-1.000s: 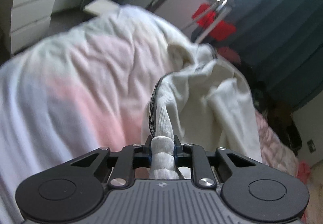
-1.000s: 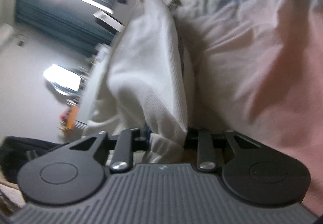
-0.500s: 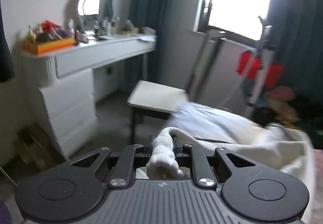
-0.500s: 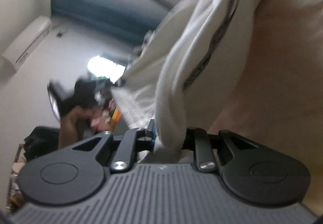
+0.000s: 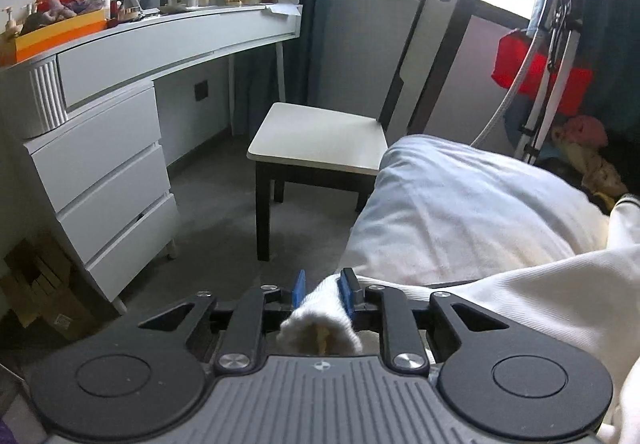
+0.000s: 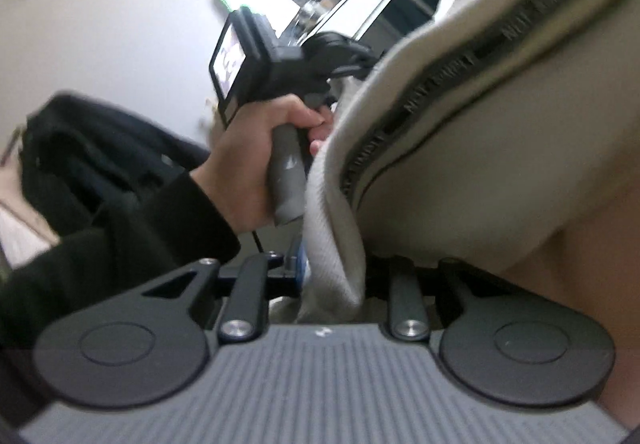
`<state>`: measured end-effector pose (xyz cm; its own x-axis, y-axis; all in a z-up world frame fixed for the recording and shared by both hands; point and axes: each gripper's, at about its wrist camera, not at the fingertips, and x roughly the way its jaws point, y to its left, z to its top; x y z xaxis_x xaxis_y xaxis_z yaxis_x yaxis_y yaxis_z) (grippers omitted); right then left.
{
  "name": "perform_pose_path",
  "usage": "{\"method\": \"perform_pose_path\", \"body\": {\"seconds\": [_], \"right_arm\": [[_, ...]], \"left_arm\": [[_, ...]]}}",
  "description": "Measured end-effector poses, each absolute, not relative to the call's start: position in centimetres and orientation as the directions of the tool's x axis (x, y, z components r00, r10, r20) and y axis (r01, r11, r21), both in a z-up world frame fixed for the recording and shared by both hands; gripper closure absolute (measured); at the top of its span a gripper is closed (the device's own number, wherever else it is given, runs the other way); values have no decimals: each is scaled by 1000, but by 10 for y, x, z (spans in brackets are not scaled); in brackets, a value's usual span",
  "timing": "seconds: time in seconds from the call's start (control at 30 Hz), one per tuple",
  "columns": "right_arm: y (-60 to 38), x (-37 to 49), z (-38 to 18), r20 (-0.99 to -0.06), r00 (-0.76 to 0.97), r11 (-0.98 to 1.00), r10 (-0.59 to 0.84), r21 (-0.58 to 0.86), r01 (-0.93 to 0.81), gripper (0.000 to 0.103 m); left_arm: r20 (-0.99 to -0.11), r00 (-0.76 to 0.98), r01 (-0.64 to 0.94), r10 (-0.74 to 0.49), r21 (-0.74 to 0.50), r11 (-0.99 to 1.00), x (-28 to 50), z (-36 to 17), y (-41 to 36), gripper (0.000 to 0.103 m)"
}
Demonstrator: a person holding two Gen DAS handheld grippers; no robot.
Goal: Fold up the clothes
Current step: 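Lift both cuffs and stretch the sweatpants out flat across the bed, then open both grippers and release the sweatpants onto the bed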
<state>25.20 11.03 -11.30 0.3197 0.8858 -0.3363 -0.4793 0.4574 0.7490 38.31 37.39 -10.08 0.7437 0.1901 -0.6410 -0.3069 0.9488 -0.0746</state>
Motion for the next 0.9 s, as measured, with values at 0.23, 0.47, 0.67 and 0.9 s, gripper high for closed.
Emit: {"method": "perform_pose_path", "body": {"seconds": [0.23,0.47,0.67,0.9], "right_arm": [[109,254,-96,-432,302,527,850,702,-478,72],[89,221,-80,-449,348,565,823,588,-579,13],[25,170,-42,-418,514,661,750,511,-549,15],[-70,107,12,-379,747,834,546,327,-444,15]], "left_arm": [[-690,684,-311,237,18,950,369,-79,368,55],[-582,750,-346,313,58,936,308,-40,337,25],[-502,817,-321,284,14,947,218,-7,291,19],[-461,877,-195,134,-88,977,124,11,202,15]]}}
